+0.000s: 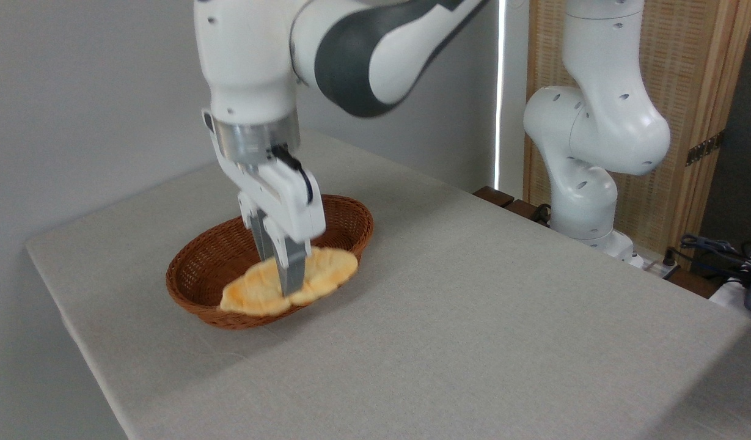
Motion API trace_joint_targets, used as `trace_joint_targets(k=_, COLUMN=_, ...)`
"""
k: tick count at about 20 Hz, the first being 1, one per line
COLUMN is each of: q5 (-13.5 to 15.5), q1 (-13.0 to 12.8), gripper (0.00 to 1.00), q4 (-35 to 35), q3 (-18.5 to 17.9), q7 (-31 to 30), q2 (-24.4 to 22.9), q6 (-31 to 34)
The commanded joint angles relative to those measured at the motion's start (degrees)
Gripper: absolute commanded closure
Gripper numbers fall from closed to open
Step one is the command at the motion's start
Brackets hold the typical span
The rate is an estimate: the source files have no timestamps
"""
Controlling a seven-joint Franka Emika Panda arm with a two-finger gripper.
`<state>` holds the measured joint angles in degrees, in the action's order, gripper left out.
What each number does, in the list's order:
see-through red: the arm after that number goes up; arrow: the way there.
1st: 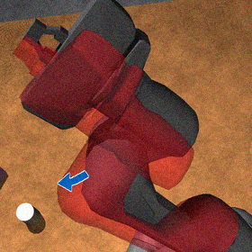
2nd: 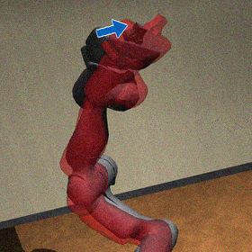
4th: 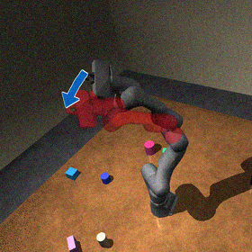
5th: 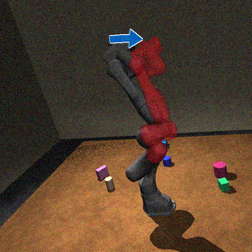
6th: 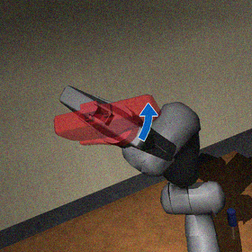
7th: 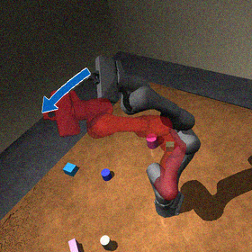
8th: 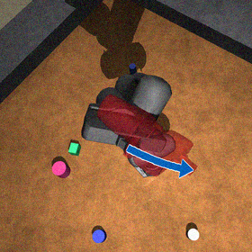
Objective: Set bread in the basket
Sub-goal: 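Lift the flatbread and carry it over the wicker basket, then lower the flatbread into the basket and open the gripper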
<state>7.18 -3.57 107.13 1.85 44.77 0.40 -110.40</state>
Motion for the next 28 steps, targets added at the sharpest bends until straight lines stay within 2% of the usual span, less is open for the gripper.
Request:
trace_joint_targets(k=1, q5=1.17, q1=-0.21, gripper=0.58, q4=-1.04, q3=4.29, q7=-6.09, q2=-0.92, q6=2.48)
trace_joint_targets(k=6, q5=1.26, q1=-0.21, gripper=0.58, q4=-0.96, q3=9.66, q7=-9.35, q2=0.22, q6=2.56)
trace_joint_targets(k=7, q5=1.26, q1=-0.21, gripper=0.54, q4=-0.96, q3=10.54, q7=-9.44, q2=0.48, q6=2.65)
trace_joint_targets(k=9, q5=1.26, q1=-0.21, gripper=0.32, q4=-0.96, q3=11.59, q7=-10.58, q2=0.83, q6=2.56)
trace_joint_targets(k=10, q5=1.18, q1=-0.21, gripper=0.18, q4=-0.96, q3=12.38, q7=-12.06, q2=1.27, q6=2.56)
trace_joint_targets(k=11, q5=1.17, q1=-0.21, gripper=0.1, q4=-0.96, q3=12.91, q7=-13.04, q2=1.71, q6=2.56)
trace_joint_targets(k=12, q5=1.09, q1=-0.21, gripper=0.07, q4=-0.96, q3=13.18, q7=-13.13, q2=2.24, q6=2.56)
trace_joint_targets(k=20, q5=1.61, q1=-0.21, gripper=0.0, q4=-1.04, q3=13.18, q7=-13.22, q2=3.82, q6=2.48)
trace_joint_targets(k=25, q5=4.42, q1=-0.03, gripper=0.0, q4=-2.7, q3=12.48, q7=-13.75, q2=3.21, q6=2.48)
trace_joint_targets(k=27, q5=6.62, q1=0.4, gripper=0.0, q4=-5.78, q3=12.21, q7=-17.07, q2=3.3, q6=2.48)
trace_joint_targets(k=28, q5=6.71, q1=0.49, gripper=0.0, q4=-6.83, q3=11.78, q7=-17.96, q2=3.3, q6=2.48)
